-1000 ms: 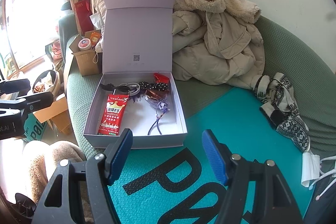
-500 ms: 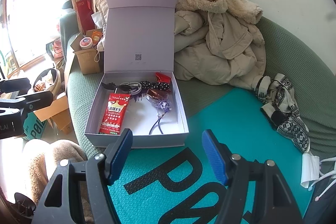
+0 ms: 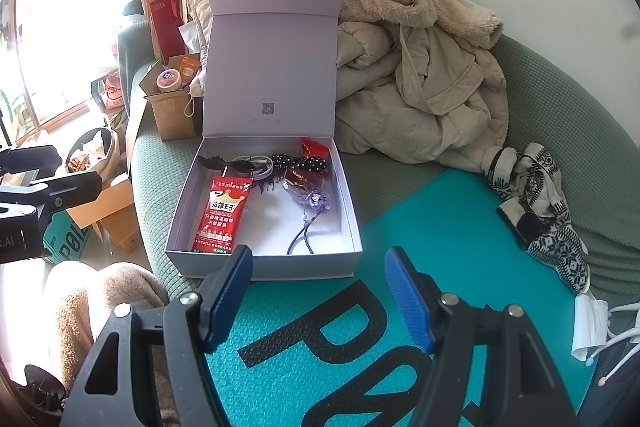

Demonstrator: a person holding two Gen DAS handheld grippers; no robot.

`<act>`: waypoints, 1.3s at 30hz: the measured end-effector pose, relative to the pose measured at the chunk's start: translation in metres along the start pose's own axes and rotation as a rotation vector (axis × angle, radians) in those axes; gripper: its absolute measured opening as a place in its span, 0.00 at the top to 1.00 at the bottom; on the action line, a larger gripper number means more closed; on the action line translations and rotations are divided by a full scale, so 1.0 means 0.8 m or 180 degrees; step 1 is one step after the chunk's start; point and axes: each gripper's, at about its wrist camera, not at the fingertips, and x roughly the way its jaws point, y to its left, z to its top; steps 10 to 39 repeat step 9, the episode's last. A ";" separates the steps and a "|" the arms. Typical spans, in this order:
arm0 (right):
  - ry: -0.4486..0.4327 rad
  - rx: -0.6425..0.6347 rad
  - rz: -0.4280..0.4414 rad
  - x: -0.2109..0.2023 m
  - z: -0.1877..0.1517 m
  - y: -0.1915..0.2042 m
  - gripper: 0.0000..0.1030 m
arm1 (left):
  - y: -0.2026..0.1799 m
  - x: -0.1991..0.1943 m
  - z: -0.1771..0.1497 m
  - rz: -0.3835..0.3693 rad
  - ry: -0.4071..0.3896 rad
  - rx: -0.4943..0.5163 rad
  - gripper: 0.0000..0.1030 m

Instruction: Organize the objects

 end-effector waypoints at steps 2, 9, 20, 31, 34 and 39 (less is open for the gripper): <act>-0.0003 -0.0003 0.0005 -0.002 -0.002 0.000 0.33 | -0.002 -0.003 -0.001 0.0004 -0.0003 -0.0001 0.21; 0.0003 0.0017 0.0044 -0.008 -0.017 -0.006 0.33 | -0.013 -0.014 -0.011 0.0007 -0.0035 0.0025 0.21; 0.0003 0.0017 0.0044 -0.008 -0.017 -0.006 0.33 | -0.013 -0.014 -0.011 0.0007 -0.0035 0.0025 0.21; 0.0003 0.0017 0.0044 -0.008 -0.017 -0.006 0.33 | -0.013 -0.014 -0.011 0.0007 -0.0035 0.0025 0.21; 0.0003 0.0017 0.0044 -0.008 -0.017 -0.006 0.33 | -0.013 -0.014 -0.011 0.0007 -0.0035 0.0025 0.21; 0.0003 0.0017 0.0044 -0.008 -0.017 -0.006 0.33 | -0.013 -0.014 -0.011 0.0007 -0.0035 0.0025 0.21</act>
